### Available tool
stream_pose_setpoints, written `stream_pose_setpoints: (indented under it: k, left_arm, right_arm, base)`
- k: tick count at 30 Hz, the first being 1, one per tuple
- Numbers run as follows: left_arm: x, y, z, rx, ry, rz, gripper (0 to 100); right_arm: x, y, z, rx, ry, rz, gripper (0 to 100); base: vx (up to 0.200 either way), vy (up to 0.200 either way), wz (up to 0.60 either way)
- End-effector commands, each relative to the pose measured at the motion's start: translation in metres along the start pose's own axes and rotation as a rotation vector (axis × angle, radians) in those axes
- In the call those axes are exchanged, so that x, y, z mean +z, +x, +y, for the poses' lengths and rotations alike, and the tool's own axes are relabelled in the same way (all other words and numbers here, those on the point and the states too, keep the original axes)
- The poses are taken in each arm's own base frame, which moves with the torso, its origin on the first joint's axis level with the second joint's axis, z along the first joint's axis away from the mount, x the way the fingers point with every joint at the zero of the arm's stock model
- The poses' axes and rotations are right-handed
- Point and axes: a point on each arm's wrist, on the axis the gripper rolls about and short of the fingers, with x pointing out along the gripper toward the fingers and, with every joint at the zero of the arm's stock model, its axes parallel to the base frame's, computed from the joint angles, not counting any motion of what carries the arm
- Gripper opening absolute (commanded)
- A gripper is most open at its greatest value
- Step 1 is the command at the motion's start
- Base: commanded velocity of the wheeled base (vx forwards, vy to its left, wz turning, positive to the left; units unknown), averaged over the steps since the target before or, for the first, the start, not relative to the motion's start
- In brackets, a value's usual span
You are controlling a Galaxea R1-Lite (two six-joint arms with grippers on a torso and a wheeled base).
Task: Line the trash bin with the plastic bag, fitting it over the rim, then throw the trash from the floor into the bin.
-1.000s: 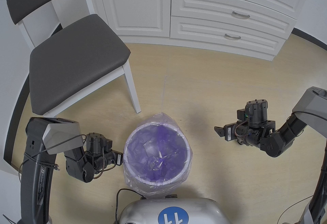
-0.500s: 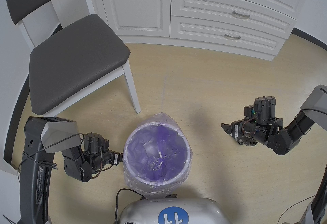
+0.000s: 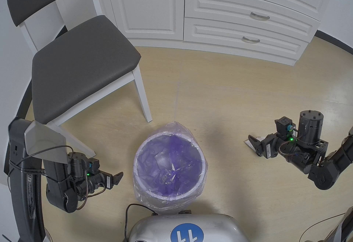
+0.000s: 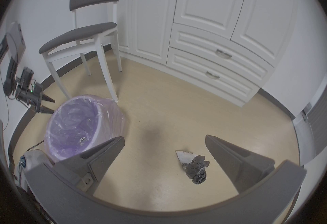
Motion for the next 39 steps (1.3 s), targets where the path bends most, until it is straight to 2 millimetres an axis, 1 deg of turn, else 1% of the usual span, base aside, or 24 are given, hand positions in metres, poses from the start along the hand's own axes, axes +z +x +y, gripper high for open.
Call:
stream_pose_setpoints:
  k: [1,2,3,5,6,7,9,10,11,14,15,16,19,20,21,23,28,29,30,31,35,37,38,39]
  left_arm:
    - [0.032,-0.050,-0.001,-0.034,0.004,-0.104,100]
    - [0.032,-0.050,-0.001,-0.034,0.004,-0.104,100]
    - [0.035,-0.066,-0.005,-0.045,0.008,-0.110,100]
    - [0.035,-0.086,-0.011,-0.059,0.017,-0.106,100]
    - [0.035,-0.088,-0.011,-0.060,0.018,-0.106,100]
    - [0.040,-0.104,-0.012,-0.060,0.017,-0.136,100]
    - [0.045,-0.119,-0.013,-0.067,0.013,-0.171,100]
    - [0.045,-0.119,-0.013,-0.067,0.011,-0.172,100]
    - [0.048,-0.130,-0.014,-0.070,-0.005,-0.199,100]
    - [0.052,-0.143,-0.016,-0.069,-0.033,-0.231,100]
    - [0.052,-0.143,-0.016,-0.069,-0.033,-0.231,100]
    - [0.056,-0.149,-0.017,-0.070,-0.086,-0.264,100]
    - [0.068,-0.168,-0.017,-0.044,-0.139,-0.354,100]
    - [0.070,-0.175,-0.016,-0.040,-0.138,-0.368,100]
    - [0.071,-0.177,-0.016,-0.040,-0.137,-0.370,100]
    - [0.072,-0.196,-0.018,-0.043,-0.134,-0.387,100]
    - [0.070,-0.226,-0.027,-0.089,-0.117,-0.406,100]
    - [0.069,-0.234,-0.031,-0.110,-0.108,-0.419,100]
    - [0.069,-0.235,-0.032,-0.115,-0.107,-0.421,100]
    - [0.068,-0.246,-0.033,-0.126,-0.101,-0.448,100]
    - [0.069,-0.258,-0.033,-0.126,-0.106,-0.482,100]
    - [0.072,-0.261,-0.033,-0.126,-0.105,-0.503,100]
    - [0.073,-0.261,-0.033,-0.126,-0.105,-0.506,100]
    - [0.077,-0.261,-0.033,-0.123,-0.103,-0.520,100]
  right_arm:
    - [0.010,-0.026,-0.005,-0.039,-0.026,-0.066,100]
    - [0.010,-0.026,-0.005,-0.039,-0.026,-0.066,100]
    - [0.011,-0.031,-0.008,-0.050,-0.032,-0.071,100]
    - [0.011,-0.041,-0.015,-0.072,-0.051,-0.077,100]
    - [0.011,-0.042,-0.015,-0.073,-0.054,-0.077,100]
    - [0.011,-0.053,-0.023,-0.098,-0.080,-0.079,100]
    - [0.011,-0.065,-0.030,-0.124,-0.110,-0.084,100]
    - [0.011,-0.066,-0.030,-0.126,-0.111,-0.083,100]
    - [0.011,-0.075,-0.036,-0.136,-0.130,-0.047,100]
    - [0.007,-0.074,-0.041,-0.105,-0.095,0.080,100]
    - [0.007,-0.074,-0.041,-0.105,-0.095,0.080,100]
    - [0.008,-0.072,-0.041,-0.088,-0.003,0.136,100]
    - [0.021,-0.069,-0.043,-0.081,0.131,0.162,100]
    - [0.023,-0.067,-0.046,-0.087,0.152,0.189,100]
    - [0.024,-0.066,-0.047,-0.087,0.156,0.196,100]
    - [0.036,-0.064,-0.057,-0.107,0.188,0.228,100]
    - [0.072,-0.081,-0.072,-0.131,0.243,0.220,100]
    - [0.078,-0.083,-0.074,-0.134,0.246,0.237,100]
    - [0.080,-0.084,-0.075,-0.132,0.251,0.239,100]
    - [0.090,-0.087,-0.077,-0.127,0.288,0.255,100]
    - [0.112,-0.085,-0.083,-0.114,0.430,0.257,100]
    - [0.117,-0.078,-0.087,-0.086,0.475,0.259,100]
    - [0.117,-0.076,-0.087,-0.083,0.479,0.262,100]
    - [0.116,-0.069,-0.091,-0.080,0.501,0.270,100]
  base:
    - [0.000,0.000,0.00]
    - [0.000,0.000,0.00]
    - [0.000,0.000,0.00]
    - [0.000,0.000,0.00]
    - [0.000,0.000,0.00]
    - [0.000,0.000,0.00]
    - [0.000,0.000,0.00]
    - [0.000,0.000,0.00]
    - [0.000,0.000,0.00]
    - [0.000,0.000,0.00]
    - [0.000,0.000,0.00]
    - [0.000,0.000,0.00]
    - [0.000,0.000,0.00]
    - [0.000,0.000,0.00]
    - [0.000,0.000,0.00]
    - [0.000,0.000,0.00]
    - [0.000,0.000,0.00]
    - [0.000,0.000,0.00]
    - [0.000,0.000,0.00]
    - [0.000,0.000,0.00]
    - [0.000,0.000,0.00]
    - [0.000,0.000,0.00]
    - [0.000,0.000,0.00]
    - [0.000,0.000,0.00]
